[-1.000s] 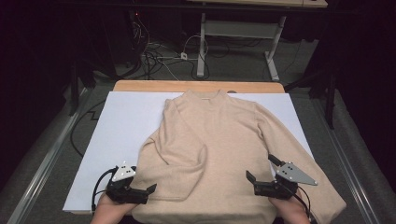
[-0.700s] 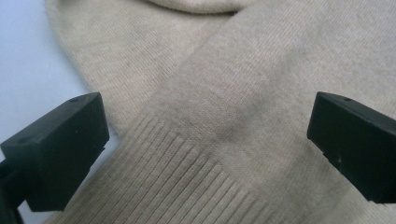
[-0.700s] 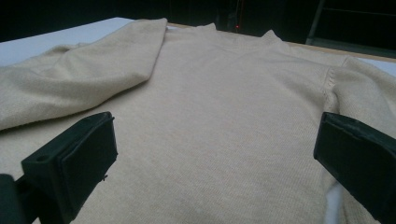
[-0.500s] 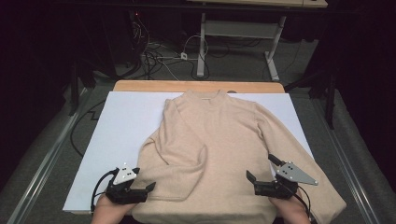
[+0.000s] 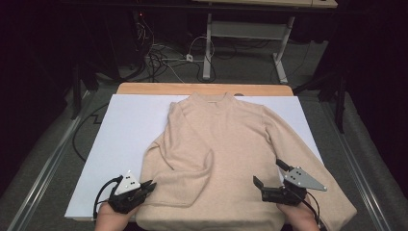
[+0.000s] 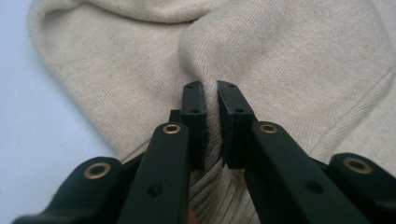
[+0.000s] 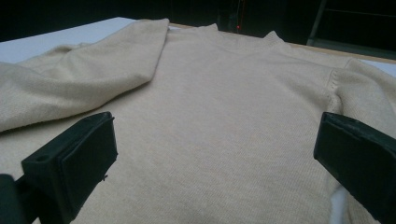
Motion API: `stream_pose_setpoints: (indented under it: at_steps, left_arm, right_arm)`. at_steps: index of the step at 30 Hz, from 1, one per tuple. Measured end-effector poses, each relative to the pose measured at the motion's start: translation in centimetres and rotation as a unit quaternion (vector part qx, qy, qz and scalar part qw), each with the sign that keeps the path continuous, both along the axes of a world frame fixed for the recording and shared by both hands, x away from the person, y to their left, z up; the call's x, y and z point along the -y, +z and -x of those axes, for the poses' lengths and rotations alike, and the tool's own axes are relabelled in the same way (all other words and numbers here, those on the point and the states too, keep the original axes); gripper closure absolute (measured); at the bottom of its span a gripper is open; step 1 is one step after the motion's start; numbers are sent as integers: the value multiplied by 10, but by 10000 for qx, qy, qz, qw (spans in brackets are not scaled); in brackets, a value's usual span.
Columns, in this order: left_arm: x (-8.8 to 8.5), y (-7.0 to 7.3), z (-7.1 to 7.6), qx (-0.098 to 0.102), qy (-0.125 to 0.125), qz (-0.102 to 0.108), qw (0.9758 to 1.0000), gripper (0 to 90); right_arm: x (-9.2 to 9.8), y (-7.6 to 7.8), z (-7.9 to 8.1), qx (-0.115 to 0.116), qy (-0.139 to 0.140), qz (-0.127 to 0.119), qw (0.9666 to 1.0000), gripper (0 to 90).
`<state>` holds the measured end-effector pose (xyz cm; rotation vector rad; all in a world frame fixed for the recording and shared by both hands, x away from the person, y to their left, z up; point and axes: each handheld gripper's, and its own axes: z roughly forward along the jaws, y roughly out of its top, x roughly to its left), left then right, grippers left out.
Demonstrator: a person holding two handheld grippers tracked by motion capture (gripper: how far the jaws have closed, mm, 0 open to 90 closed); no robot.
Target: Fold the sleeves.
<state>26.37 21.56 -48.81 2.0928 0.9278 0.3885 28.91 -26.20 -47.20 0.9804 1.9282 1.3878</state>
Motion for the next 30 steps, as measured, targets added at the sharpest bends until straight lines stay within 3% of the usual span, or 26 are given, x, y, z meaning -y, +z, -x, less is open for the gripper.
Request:
stream_pose_setpoints:
  at_steps: [8,19,25,30]
  left_arm:
    - [-2,6,3,155,-56,172,9997,809]
    - [-3,12,7,336,-139,639,9973,807]
    - [0,15,9,428,-187,665,9967,805]
    - [0,17,10,473,-190,832,9952,805]
  right_arm:
    - [0,0,0,6,-4,16,10000,3]
    - [0,2,1,4,-8,61,10000,8]
    - [0,2,2,19,16,86,10000,8]
    - [0,2,1,0,7,92,10000,10]
